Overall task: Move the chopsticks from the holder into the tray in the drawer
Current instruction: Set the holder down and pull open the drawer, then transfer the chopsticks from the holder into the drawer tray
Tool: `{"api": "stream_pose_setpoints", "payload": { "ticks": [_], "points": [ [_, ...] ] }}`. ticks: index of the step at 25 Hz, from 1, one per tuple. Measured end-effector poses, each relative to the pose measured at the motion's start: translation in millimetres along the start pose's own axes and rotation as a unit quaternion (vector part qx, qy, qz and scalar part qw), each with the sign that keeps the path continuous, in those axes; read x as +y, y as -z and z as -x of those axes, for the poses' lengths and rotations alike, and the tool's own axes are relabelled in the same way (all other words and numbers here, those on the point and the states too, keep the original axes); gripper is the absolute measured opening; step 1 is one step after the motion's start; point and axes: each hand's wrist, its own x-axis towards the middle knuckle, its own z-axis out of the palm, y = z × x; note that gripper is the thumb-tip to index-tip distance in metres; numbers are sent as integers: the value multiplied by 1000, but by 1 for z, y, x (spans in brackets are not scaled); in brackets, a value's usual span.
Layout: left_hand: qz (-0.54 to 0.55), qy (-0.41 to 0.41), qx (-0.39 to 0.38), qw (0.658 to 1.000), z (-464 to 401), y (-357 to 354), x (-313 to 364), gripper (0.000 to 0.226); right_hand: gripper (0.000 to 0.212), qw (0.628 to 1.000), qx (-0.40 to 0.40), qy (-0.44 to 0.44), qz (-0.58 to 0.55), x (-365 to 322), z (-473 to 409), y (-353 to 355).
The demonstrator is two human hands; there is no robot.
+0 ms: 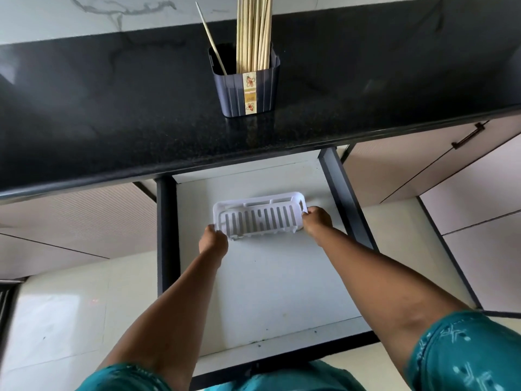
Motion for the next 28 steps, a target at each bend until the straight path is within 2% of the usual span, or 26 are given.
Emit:
{"api": "stream_pose_setpoints", "payload": {
  "ticks": [10, 17, 19, 21, 23, 25, 28],
  "points": [
    [-50, -1, -52, 997, 53, 9, -45, 31, 18, 999, 1, -33, 20, 45, 48, -5],
    [-50, 22, -53, 997, 55, 13, -49, 33, 24, 998, 2, -50, 30, 37, 51, -8],
    [-44, 10, -28, 999, 56, 16, -43, 34, 29, 998, 21, -51, 37, 31, 55, -5],
    [-49, -57, 29, 997, 55, 21, -32, 42, 38, 997, 56, -21, 40, 19, 57, 1],
    [-50, -171, 88, 980, 58, 30, -8, 45, 38, 993, 104, 48, 41, -4, 55, 12],
    [-49, -302, 131, 943, 59, 46, 34, 43, 32, 976, 156, 144, 39, -42, 48, 32],
    [-84, -465, 181, 862, 49, 78, 131, 41, 22, 927, 196, 319, -3, -121, 40, 72]
  ]
}}
